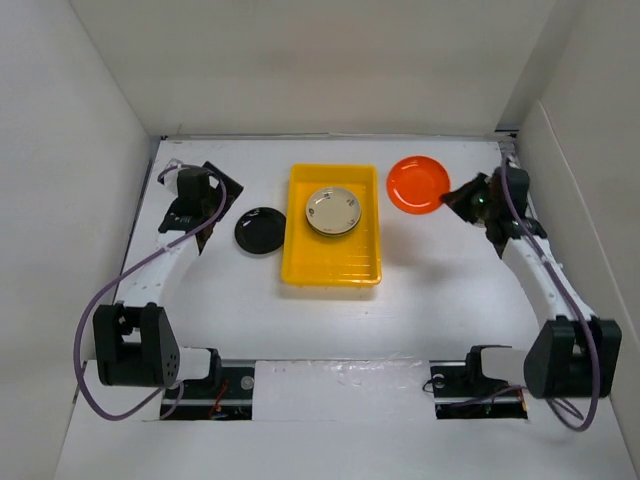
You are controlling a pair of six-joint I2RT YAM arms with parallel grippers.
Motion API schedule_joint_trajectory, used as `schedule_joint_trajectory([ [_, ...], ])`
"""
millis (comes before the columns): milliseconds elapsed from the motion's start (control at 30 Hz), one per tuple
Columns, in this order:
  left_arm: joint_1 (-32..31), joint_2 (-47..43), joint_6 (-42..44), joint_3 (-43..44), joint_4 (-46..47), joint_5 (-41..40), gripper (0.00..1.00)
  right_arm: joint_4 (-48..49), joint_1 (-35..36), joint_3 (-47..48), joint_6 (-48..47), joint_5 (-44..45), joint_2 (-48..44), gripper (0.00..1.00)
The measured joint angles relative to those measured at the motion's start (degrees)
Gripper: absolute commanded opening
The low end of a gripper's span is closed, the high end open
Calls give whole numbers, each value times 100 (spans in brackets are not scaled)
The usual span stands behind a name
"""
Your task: Place the plates into the plastic bin on the countertop
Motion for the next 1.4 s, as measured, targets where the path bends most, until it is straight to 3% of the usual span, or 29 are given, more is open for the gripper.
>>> schedule_joint_trajectory([
  [267,179,-573,-490,-651,-350,-678,100,120,1703,1996,-503,-619,2660,0],
  [500,197,-688,-564,-1333,-321,-717,100,83,2164,2824,-680,-879,3893,1],
  [533,197,-688,-562,-1469,-313,-715,100,79,2203,2907,-693,-901,3978,4],
  [600,197,-691,-549,-1694,-310,-688,100,74,2251,3005,-708,-929,4065,23],
  [633,197,-691,-540,-1779,-313,-664,100,76,2271,3047,-717,-946,4092,35],
  [667,197,-691,-516,-1845,-297,-636,100,79,2291,3093,-710,-960,4103,55],
  [767,197,-697,-422,-1976,-133,-498,100,136,2356,3198,-737,-1005,4100,69],
  [800,197,-697,-389,-2004,-59,-457,100,157,2382,3224,-745,-1003,4089,80],
  [867,197,-673,-341,-2046,105,-356,100,160,2430,3233,-761,-999,4033,81],
  [900,197,-632,-315,-2063,208,-302,100,155,2452,3233,-769,-1003,3982,99],
  [1033,197,-289,-227,-2103,568,-46,98,146,2559,3152,-800,-914,3541,100],
  [1233,186,485,-175,-1985,1134,240,94,192,2848,2645,-872,-833,2059,100],
  [1400,166,857,-221,-1884,1552,278,75,297,2811,2164,-911,-922,1147,99],
])
